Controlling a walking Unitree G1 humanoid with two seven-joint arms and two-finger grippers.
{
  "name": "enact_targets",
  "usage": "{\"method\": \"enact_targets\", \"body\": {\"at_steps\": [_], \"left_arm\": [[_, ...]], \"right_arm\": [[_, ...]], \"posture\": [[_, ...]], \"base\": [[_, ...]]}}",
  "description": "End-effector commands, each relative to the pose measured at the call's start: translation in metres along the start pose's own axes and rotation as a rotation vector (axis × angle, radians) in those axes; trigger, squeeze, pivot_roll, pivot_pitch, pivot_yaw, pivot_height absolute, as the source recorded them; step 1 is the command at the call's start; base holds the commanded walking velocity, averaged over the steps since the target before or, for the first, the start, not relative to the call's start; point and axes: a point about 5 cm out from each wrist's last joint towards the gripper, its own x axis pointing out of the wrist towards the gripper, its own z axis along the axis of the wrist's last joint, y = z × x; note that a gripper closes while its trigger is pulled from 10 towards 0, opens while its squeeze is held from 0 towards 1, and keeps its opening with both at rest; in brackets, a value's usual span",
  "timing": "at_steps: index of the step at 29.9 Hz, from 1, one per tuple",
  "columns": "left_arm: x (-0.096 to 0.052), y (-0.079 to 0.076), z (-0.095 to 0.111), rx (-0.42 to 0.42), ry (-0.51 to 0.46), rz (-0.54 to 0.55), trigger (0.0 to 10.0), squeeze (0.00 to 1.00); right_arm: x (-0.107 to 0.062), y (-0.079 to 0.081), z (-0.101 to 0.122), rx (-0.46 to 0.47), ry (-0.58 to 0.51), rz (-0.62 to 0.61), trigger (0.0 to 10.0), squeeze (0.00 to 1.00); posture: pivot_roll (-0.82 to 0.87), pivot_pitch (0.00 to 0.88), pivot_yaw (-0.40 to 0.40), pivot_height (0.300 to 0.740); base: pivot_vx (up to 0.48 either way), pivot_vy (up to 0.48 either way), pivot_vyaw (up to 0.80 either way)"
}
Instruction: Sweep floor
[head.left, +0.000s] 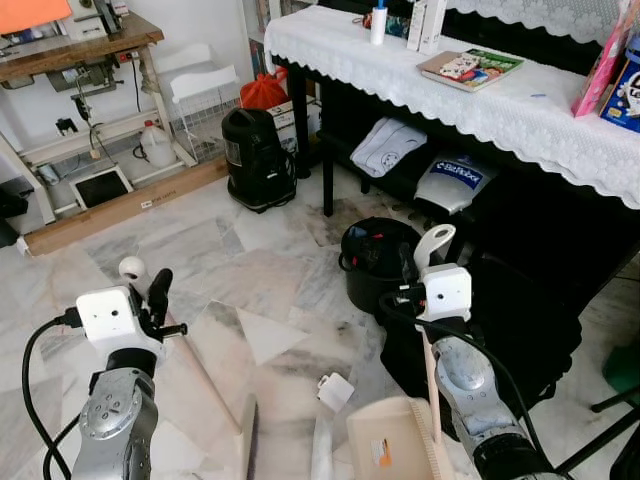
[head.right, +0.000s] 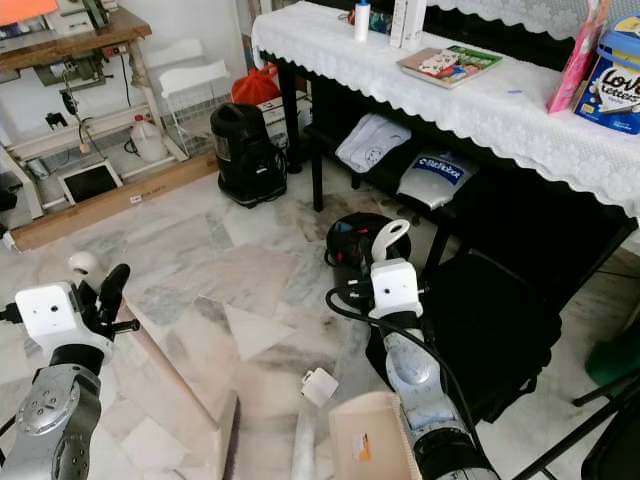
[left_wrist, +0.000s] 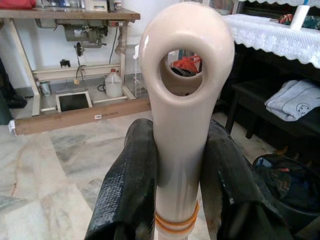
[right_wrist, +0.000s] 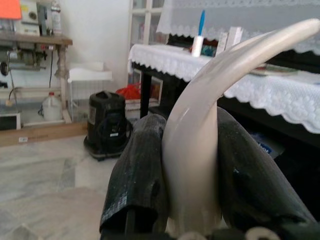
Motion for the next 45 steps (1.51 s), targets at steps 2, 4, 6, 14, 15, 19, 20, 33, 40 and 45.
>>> {"method": "enact_targets", "body": {"at_steps": [2, 4, 6, 14, 15, 19, 20, 33, 40, 45], "left_arm": [[0.002, 0.006, 0.005, -0.014, -0.024, 0.017, 10.0, 0.0], [0.002, 0.008, 0.005, -0.012, -0.025, 0.019, 10.0, 0.0], [0.003, 0.009, 0.006, -0.009, -0.025, 0.02, 10.0, 0.0], [0.004, 0.01, 0.008, 0.004, -0.041, 0.03, 10.0, 0.0], [0.004, 0.01, 0.009, 0.004, -0.042, 0.03, 10.0, 0.0], [0.008, 0.009, 0.012, 0.005, -0.068, 0.034, 10.0, 0.0], [0.008, 0.009, 0.012, 0.005, -0.069, 0.034, 10.0, 0.0], [0.025, 0.009, 0.018, 0.002, -0.106, 0.028, 10.0, 0.0], [0.024, 0.006, 0.017, -0.001, -0.108, 0.02, 10.0, 0.0], [0.024, 0.005, 0.017, -0.01, -0.117, 0.018, 10.0, 0.0]], "right_arm": [[0.004, -0.002, 0.001, -0.014, -0.02, 0.012, 10.0, 0.0], [0.004, -0.003, -0.003, -0.018, -0.004, 0.016, 10.0, 0.0], [0.005, -0.001, -0.005, -0.024, 0.007, 0.034, 10.0, 0.0], [0.009, -0.003, -0.004, -0.102, -0.005, 0.012, 10.0, 0.0], [0.009, -0.002, -0.004, -0.136, -0.016, 0.02, 10.0, 0.0], [0.006, 0.001, -0.011, -0.137, 0.019, 0.004, 10.0, 0.0], [0.006, 0.003, -0.012, -0.171, 0.02, 0.027, 10.0, 0.0], [0.009, 0.015, -0.022, -0.183, 0.128, 0.045, 10.0, 0.0], [0.009, 0.005, -0.032, 0.065, 0.249, -0.084, 10.0, 0.0], [0.009, 0.001, -0.03, 0.07, 0.23, -0.091, 10.0, 0.0]], "posture": [[0.03, 0.076, 0.057, 0.74], [0.03, 0.076, 0.06, 0.74], [0.03, 0.078, 0.062, 0.74], [0.03, 0.082, 0.069, 0.74], [0.03, 0.081, 0.07, 0.74], [0.04, 0.081, 0.07, 0.74], [0.04, 0.081, 0.07, 0.74], [0.08, 0.075, 0.074, 0.74], [0.07, 0.068, 0.075, 0.74], [0.06, 0.062, 0.073, 0.74]], "base": [[0.0, 0.0, 0.0], [0.0, 0.0, 0.0], [0.0, 0.0, 0.0], [0.0, 0.0, 0.0], [0.0, 0.0, 0.0], [0.0, 0.0, 0.0], [0.0, 0.0, 0.0], [0.0, 0.0, 0.0], [0.0, 0.0, 0.0], [0.0, 0.0, 0.0]]}}
